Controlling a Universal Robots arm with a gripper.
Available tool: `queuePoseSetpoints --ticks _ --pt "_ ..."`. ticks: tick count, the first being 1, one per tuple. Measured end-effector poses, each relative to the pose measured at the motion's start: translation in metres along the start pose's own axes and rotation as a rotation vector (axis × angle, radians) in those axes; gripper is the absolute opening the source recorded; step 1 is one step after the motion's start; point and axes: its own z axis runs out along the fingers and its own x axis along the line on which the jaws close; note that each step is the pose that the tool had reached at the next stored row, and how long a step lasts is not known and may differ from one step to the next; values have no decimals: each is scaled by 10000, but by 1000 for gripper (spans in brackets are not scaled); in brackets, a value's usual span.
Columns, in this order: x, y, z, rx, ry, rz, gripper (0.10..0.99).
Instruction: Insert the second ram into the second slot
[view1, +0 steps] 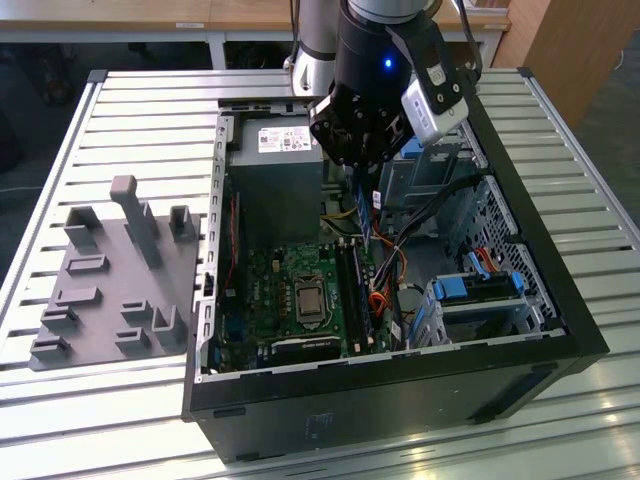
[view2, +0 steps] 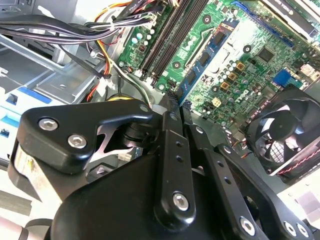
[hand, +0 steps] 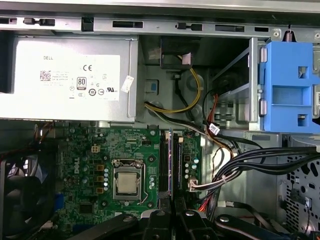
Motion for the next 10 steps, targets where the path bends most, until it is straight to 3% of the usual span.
queuePoseSetpoints --ticks 10 --pt "0 -17 25 3 1 0 137"
